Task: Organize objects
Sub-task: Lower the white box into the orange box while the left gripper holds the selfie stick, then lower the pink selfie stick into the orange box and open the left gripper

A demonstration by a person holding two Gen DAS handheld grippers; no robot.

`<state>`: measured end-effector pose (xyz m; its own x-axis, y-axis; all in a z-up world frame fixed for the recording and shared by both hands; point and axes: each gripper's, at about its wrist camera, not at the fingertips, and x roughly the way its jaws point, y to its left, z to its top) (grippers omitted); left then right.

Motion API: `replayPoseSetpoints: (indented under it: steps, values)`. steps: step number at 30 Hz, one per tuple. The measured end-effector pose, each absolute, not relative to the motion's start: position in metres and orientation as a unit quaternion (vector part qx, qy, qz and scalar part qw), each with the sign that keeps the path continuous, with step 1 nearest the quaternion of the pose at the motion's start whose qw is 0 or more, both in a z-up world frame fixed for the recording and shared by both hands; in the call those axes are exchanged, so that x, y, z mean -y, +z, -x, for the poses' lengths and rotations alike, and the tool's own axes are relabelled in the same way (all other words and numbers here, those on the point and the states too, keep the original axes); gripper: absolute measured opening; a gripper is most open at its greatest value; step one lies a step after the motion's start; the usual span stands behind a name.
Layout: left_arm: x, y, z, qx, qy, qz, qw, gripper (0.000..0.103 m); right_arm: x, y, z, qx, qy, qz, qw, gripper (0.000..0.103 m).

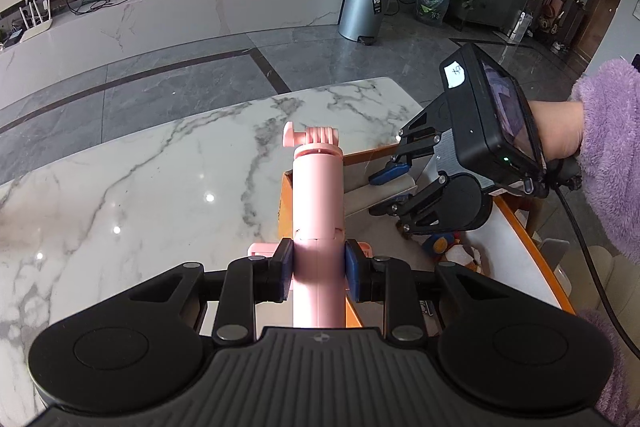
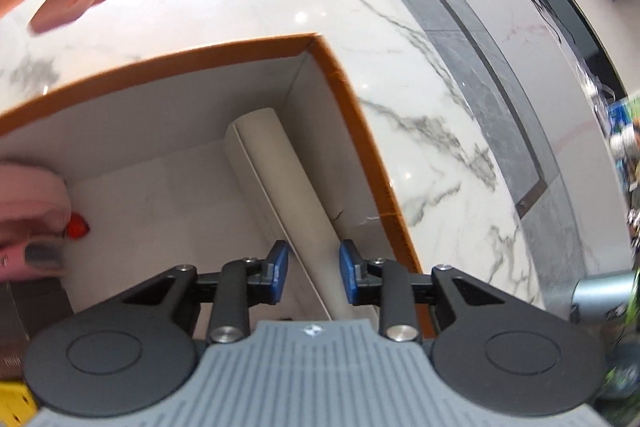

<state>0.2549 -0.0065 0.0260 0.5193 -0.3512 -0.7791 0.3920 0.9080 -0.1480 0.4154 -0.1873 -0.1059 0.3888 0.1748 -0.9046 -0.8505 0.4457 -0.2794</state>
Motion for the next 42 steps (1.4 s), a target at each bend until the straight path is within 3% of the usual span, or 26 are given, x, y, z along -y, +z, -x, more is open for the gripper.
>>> replayPoseSetpoints:
  steps: [7,12,15,20,23,26,32,37,42]
  values:
    - [0.019,0.029,-0.26,-0.435,-0.222,-0.029,0.872,0.031,0.193,-0.113,-0.408,-0.437,0.337,0.316,0.772,0.033]
    - [0.029,0.029,-0.263,-0.436,-0.232,-0.038,0.869,0.031,0.193,-0.111,-0.394,-0.431,0.359,0.347,0.752,0.03]
    - [0.034,0.027,-0.265,-0.437,-0.235,-0.041,0.867,0.031,0.197,-0.117,-0.383,-0.409,0.36,0.403,0.735,0.041]
    - [0.037,0.023,-0.267,-0.44,-0.235,-0.039,0.866,0.031,0.196,-0.133,-0.362,-0.393,0.366,0.469,0.701,0.044]
    - [0.037,0.021,-0.267,-0.444,-0.234,-0.04,0.864,0.031,0.191,-0.144,-0.348,-0.38,0.377,0.491,0.687,0.032]
    - [0.037,0.018,-0.268,-0.448,-0.23,-0.043,0.863,0.031,0.187,-0.148,-0.338,-0.364,0.38,0.504,0.685,0.036]
    - [0.04,0.016,-0.271,-0.453,-0.234,-0.037,0.86,0.031,0.189,-0.143,-0.354,-0.385,0.367,0.446,0.72,0.033]
    - [0.047,0.014,-0.276,-0.457,-0.24,-0.036,0.856,0.031,0.189,-0.147,-0.357,-0.387,0.353,0.415,0.744,0.04]
    - [0.062,0.015,-0.277,-0.449,-0.256,-0.057,0.854,0.031,0.203,-0.13,-0.353,-0.395,0.35,0.391,0.754,0.037]
